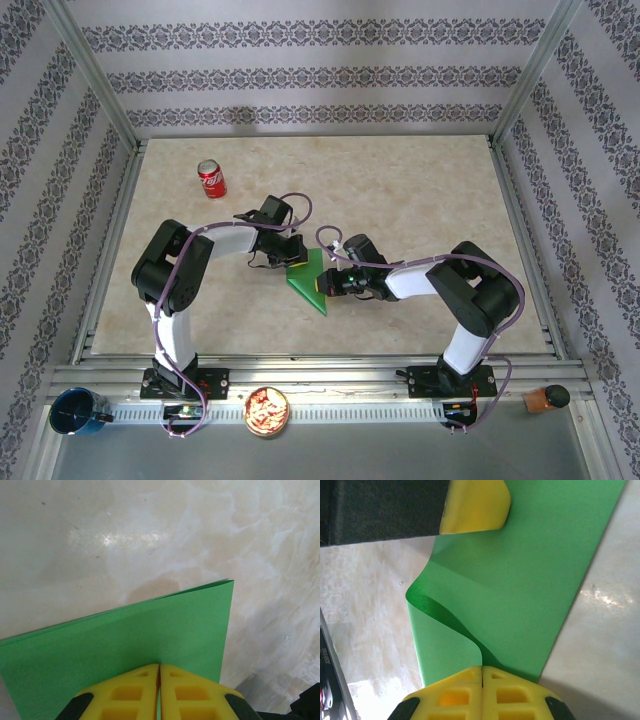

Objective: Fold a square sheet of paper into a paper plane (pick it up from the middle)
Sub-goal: Third fold the triangle at the center of the table.

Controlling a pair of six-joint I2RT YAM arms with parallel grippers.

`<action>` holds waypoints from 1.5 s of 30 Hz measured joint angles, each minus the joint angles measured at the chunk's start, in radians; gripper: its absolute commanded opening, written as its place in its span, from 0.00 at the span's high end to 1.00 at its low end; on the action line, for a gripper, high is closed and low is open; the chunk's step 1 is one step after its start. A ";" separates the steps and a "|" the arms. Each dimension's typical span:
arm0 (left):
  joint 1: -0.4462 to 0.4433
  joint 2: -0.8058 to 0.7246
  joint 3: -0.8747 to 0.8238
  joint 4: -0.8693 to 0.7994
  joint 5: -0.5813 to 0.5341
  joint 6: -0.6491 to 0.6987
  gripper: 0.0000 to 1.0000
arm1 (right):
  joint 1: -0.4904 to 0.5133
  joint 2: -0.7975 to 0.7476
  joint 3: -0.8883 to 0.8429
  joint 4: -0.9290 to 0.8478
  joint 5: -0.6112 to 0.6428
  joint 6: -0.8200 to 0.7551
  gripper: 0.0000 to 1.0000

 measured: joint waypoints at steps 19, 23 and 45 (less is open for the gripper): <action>0.000 -0.016 -0.005 -0.001 -0.015 -0.010 0.84 | 0.000 0.005 -0.002 0.010 -0.001 0.000 1.00; 0.000 -0.091 -0.008 -0.006 -0.032 -0.023 0.76 | 0.000 0.005 -0.005 0.015 -0.001 0.000 1.00; 0.022 -0.368 -0.262 0.084 -0.034 -0.131 0.82 | 0.000 0.007 -0.005 0.016 -0.011 0.000 1.00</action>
